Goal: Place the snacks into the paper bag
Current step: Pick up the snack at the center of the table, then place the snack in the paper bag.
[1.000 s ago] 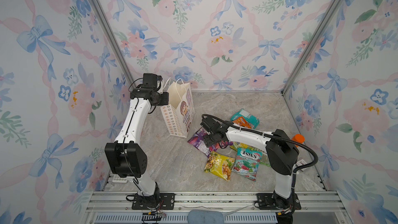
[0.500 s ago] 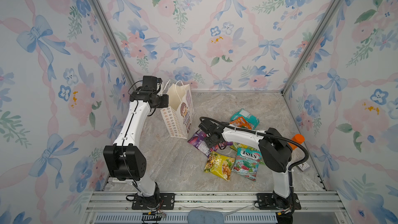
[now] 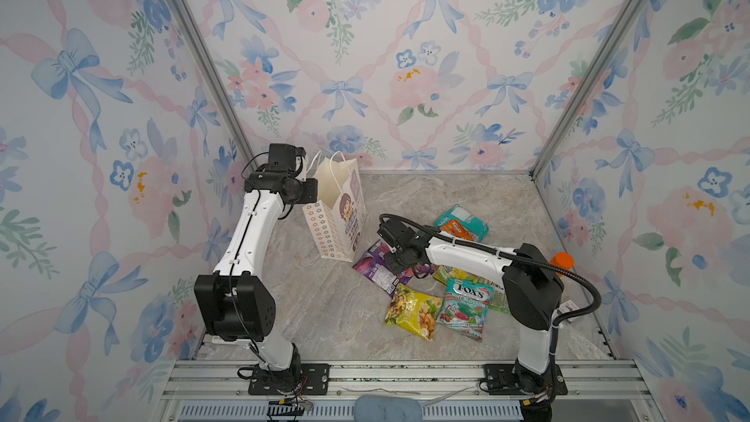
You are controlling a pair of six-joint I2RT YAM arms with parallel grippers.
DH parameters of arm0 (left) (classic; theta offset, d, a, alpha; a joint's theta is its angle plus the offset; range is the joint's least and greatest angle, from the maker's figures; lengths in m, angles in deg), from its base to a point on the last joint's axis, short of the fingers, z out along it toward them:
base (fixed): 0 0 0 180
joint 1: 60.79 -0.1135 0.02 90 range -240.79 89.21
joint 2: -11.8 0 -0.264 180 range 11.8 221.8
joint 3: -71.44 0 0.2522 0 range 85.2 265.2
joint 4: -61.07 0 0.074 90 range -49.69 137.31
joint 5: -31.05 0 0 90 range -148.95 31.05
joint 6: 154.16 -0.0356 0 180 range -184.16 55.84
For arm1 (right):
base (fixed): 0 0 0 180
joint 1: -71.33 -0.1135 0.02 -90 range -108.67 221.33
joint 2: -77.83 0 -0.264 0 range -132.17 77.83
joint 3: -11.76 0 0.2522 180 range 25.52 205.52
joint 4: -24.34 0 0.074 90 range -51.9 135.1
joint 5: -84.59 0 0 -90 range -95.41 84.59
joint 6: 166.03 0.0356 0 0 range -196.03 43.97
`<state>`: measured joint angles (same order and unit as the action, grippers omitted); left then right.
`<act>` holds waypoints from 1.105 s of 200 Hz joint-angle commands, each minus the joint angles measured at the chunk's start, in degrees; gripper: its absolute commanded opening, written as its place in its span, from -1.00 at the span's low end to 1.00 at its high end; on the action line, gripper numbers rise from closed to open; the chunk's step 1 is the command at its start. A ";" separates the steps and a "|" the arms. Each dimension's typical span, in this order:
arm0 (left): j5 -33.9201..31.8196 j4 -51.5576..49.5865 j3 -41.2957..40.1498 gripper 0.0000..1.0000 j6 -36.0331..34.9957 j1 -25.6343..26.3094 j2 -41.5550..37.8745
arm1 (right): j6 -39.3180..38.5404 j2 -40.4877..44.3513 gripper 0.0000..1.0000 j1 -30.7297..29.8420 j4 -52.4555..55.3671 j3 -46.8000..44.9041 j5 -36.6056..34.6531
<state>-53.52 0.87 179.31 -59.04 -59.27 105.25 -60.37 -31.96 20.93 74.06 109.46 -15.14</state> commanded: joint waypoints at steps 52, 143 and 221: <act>1.77 -1.61 -1.21 -1.00 -0.38 0.15 -1.30 | 2.35 14.63 -1.00 5.35 -7.21 4.94 8.26; 2.58 -1.62 -1.51 -1.00 -0.15 0.24 -1.63 | 5.05 12.01 -1.00 7.19 -28.16 21.88 14.20; 2.51 -1.48 -1.82 -1.00 -0.08 0.37 -0.92 | 5.84 7.21 -1.00 1.46 -32.52 35.74 22.75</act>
<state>-51.99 0.98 178.85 -59.04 -59.27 104.83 -53.93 -24.84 25.66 46.06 141.92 4.42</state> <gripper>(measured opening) 0.048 0.079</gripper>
